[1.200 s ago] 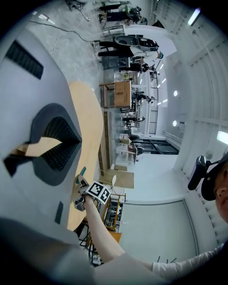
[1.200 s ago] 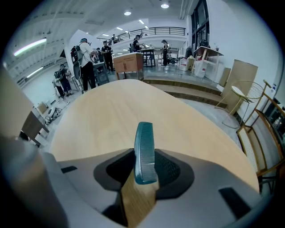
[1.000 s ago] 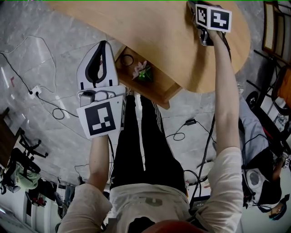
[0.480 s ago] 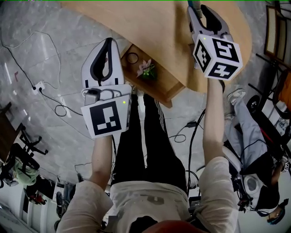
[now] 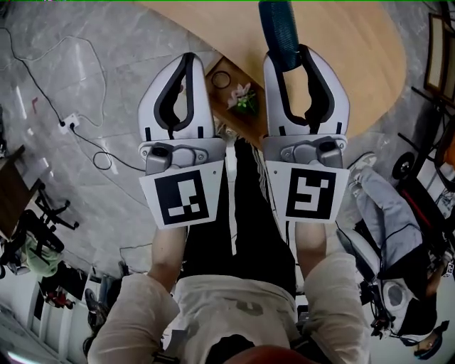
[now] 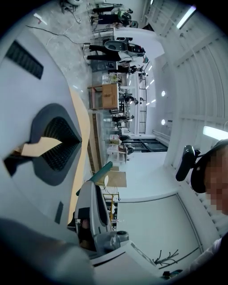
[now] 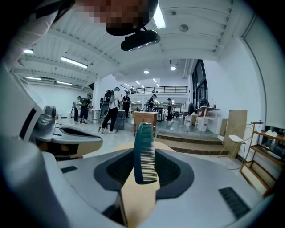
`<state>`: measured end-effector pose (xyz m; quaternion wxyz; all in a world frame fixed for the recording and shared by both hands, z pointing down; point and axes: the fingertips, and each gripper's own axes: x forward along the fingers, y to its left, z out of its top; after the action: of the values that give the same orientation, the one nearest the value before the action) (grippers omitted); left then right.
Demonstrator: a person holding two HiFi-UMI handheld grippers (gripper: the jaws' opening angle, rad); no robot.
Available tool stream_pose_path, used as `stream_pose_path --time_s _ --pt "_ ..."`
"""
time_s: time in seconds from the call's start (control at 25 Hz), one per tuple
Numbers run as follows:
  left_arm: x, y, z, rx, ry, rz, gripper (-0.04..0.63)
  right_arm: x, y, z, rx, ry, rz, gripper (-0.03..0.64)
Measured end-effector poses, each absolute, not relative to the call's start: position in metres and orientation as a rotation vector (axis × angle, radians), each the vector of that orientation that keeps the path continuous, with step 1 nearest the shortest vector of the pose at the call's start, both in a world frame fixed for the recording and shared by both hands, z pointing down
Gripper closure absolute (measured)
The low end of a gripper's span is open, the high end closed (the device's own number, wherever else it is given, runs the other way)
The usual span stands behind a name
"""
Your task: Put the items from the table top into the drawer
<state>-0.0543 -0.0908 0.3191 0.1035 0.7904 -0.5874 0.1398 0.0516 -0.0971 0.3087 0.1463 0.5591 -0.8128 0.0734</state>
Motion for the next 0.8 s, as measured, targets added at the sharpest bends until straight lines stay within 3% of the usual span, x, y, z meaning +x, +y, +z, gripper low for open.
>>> stream_pose_path --time_s 0.48,0.8 --pt "-0.062 -0.085 0.321 2.345 -1.735 0.42 0.589 0.04 -0.084 0.324 1.532 -2.356 0.213 0.466" --pt "-0.052 -0.077 0.337 2.35 -1.688 0.449 0.588 0.036 0.008 0.46 1.139 -2.195 0.406 0.466"
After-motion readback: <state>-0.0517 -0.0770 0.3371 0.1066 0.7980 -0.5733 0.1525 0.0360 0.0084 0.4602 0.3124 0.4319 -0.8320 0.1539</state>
